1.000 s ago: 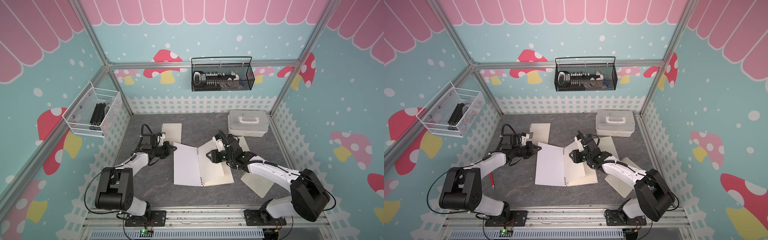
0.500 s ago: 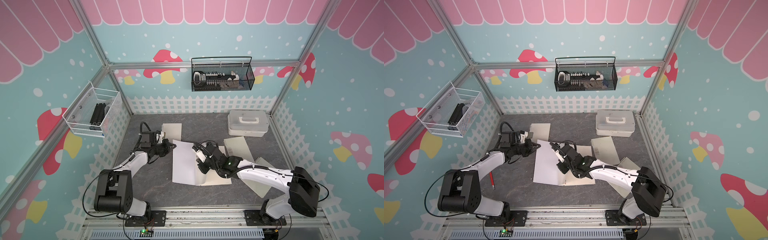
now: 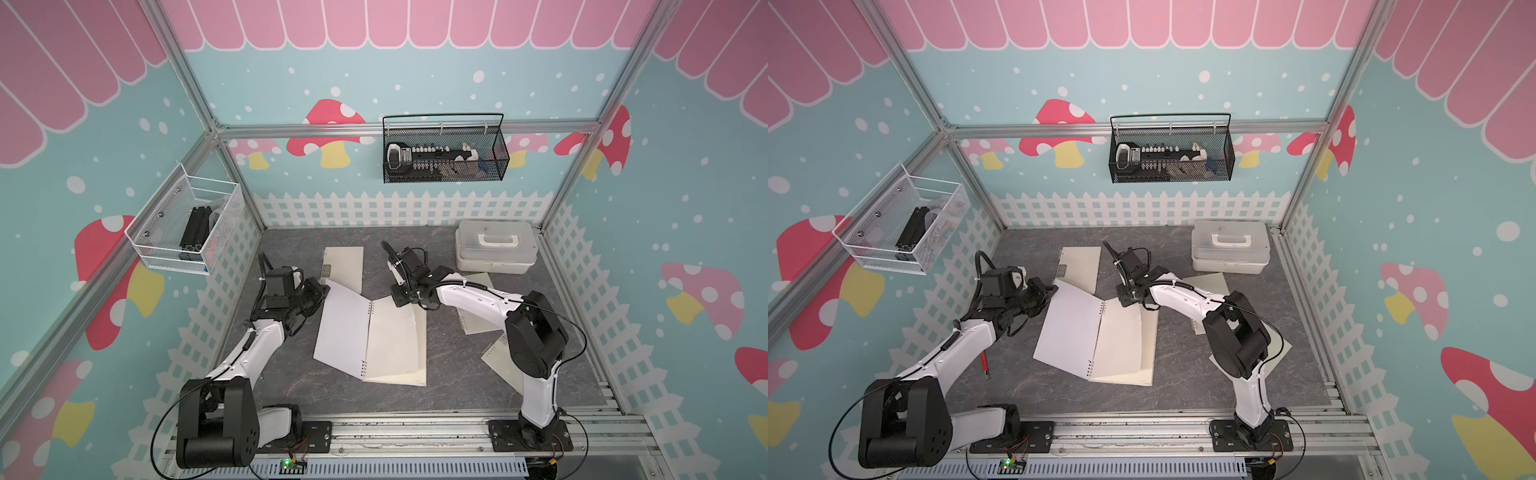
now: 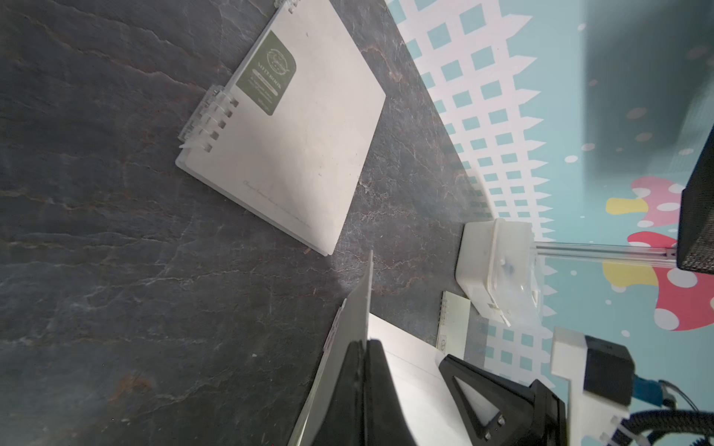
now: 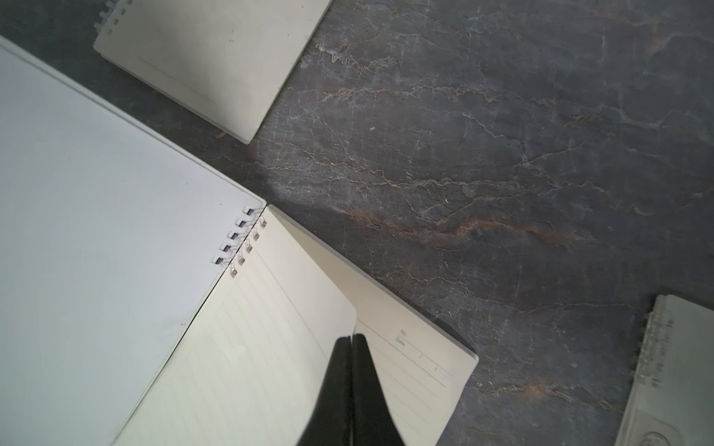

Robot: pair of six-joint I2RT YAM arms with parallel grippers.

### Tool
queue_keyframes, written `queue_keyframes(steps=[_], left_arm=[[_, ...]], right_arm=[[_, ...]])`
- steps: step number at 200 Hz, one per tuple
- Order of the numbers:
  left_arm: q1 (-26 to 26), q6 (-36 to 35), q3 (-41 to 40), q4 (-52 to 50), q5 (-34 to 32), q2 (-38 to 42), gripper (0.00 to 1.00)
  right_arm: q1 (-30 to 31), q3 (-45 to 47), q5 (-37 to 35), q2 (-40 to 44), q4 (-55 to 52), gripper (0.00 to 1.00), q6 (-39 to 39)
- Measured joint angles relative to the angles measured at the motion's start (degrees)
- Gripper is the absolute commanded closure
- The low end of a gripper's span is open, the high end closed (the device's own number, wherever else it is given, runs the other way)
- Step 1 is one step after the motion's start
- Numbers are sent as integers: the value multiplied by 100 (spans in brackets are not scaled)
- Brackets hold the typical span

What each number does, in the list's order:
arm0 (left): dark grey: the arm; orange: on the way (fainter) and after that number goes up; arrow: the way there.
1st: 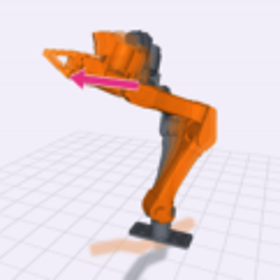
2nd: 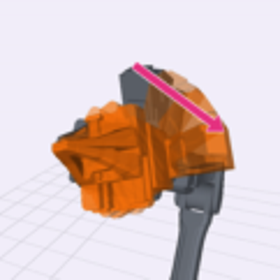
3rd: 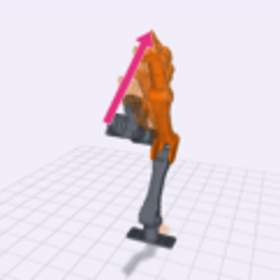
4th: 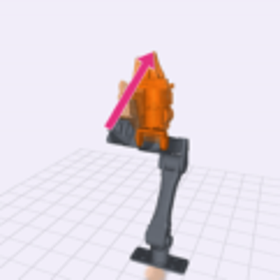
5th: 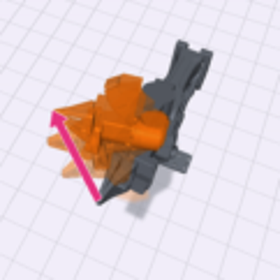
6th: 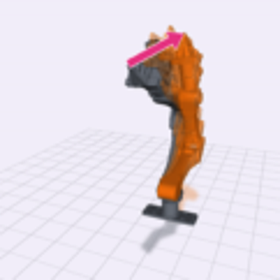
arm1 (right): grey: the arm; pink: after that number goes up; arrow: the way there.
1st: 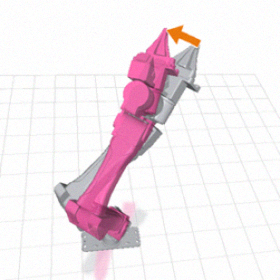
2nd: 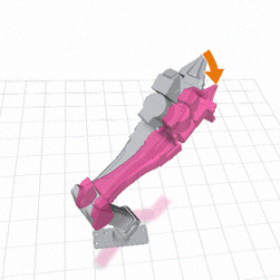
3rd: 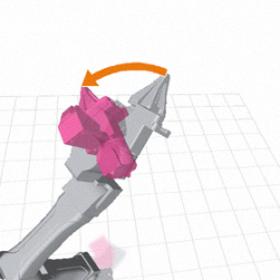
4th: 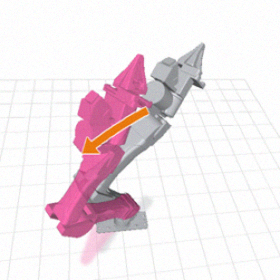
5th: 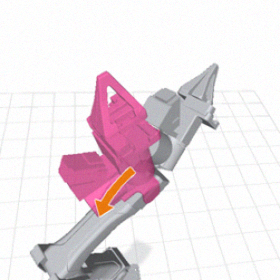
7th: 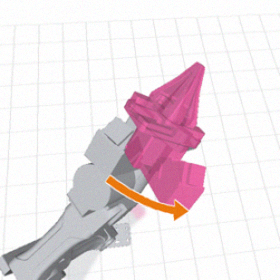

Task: Tear off pages from different notebooks
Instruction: Tear off the paper from the notebook.

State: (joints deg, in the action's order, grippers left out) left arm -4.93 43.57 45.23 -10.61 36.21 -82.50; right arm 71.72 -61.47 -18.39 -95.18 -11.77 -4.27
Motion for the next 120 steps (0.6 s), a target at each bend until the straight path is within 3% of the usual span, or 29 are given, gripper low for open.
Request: queue_keyframes(steps=[45, 66, 91, 120], left_arm=[[-7, 297, -175, 129, -363, 278, 100], [72, 448, -321, 321, -603, 553, 100], [144, 509, -459, 479, -732, 772, 100], [175, 485, -459, 531, -719, 748, 100]], right_arm=[[-409, -4, 142, 13, -79, 96, 269], [-903, -101, 608, 0, -142, 83, 717], [-1722, -201, 1375, -2, -26, 54, 1364], [-2404, -505, 2337, -223, 107, 46, 2059]])
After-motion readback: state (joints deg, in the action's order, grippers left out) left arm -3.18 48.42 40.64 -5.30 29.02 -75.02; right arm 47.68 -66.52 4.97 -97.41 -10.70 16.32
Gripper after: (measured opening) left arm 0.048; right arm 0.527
